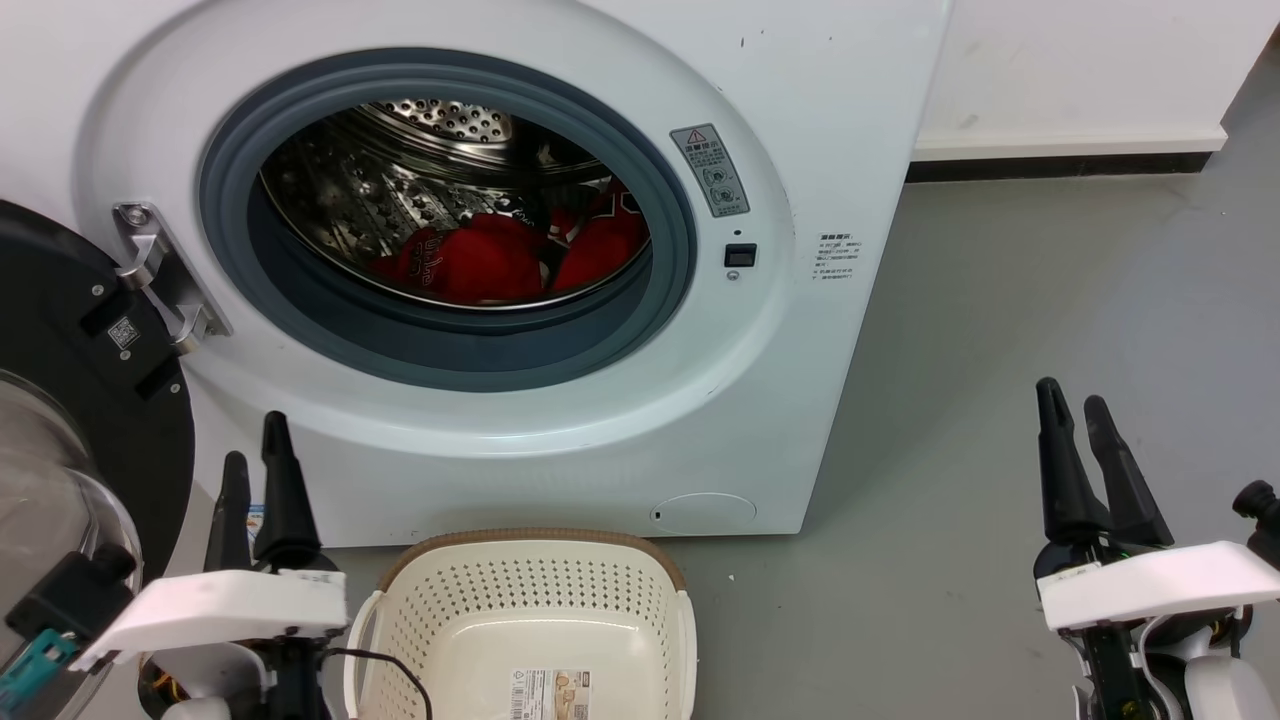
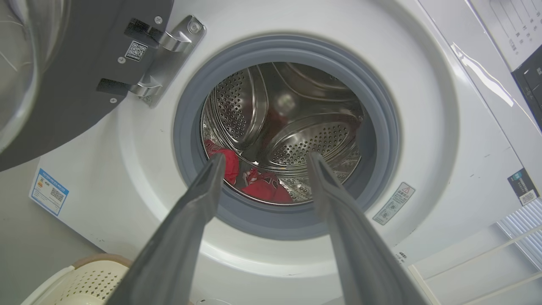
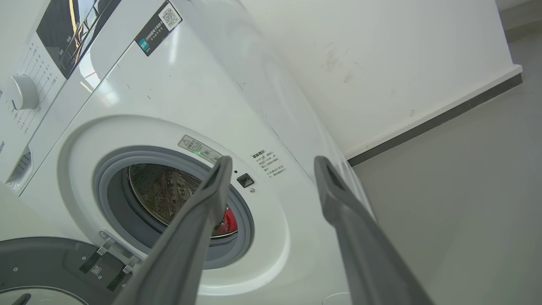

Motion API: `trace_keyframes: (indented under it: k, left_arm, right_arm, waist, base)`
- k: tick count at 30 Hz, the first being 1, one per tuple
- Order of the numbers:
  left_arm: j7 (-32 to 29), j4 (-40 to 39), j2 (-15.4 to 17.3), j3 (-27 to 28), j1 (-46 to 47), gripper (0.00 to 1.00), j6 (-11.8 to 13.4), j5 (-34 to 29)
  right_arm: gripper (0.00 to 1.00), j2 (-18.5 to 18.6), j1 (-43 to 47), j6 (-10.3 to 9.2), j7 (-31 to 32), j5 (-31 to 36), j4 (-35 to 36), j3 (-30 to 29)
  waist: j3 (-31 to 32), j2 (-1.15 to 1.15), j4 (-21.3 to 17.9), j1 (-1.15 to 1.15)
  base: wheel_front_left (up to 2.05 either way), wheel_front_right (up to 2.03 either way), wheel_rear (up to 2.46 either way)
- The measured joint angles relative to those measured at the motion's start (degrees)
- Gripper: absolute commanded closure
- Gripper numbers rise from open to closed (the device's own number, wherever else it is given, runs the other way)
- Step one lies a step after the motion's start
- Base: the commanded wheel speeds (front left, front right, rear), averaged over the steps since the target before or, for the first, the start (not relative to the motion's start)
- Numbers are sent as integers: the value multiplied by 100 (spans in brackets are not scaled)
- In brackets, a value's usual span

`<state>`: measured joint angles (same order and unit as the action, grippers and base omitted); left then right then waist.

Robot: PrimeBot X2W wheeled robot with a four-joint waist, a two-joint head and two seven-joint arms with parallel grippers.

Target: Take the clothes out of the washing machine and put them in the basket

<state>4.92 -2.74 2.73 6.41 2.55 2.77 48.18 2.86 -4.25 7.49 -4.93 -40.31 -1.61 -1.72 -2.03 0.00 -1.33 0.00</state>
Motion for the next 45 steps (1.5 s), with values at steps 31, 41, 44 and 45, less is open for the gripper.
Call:
trace_keyframes:
  k: [31, 41, 44, 45]
  left_arm:
    - [488, -625, 114, -792, -337, 0, 309, -2736]
    - [617, -445, 219, -1026, -459, 0, 420, -3133]
    - [646, -391, 246, -1074, -460, 0, 420, -3301]
    - [666, -363, 253, -1093, -460, 0, 420, -3349]
  right_arm:
    - [0, 2, 12, 1, -476, 2726, 289, 387]
    - [0, 4, 83, 1, -617, 3330, 162, 475]
    - [0, 4, 81, 1, -651, 3517, 146, 504]
    - [0, 4, 81, 1, -665, 3575, 140, 510]
  waist:
    - [-50, 0, -57, 0]
    - [-15, 0, -88, 0]
    - [-31, 0, -97, 0]
    - [-35, 0, -99, 0]
  base:
    - [0, 0, 0]
    - [0, 0, 0]
    - [0, 0, 0]
    - [0, 0, 0]
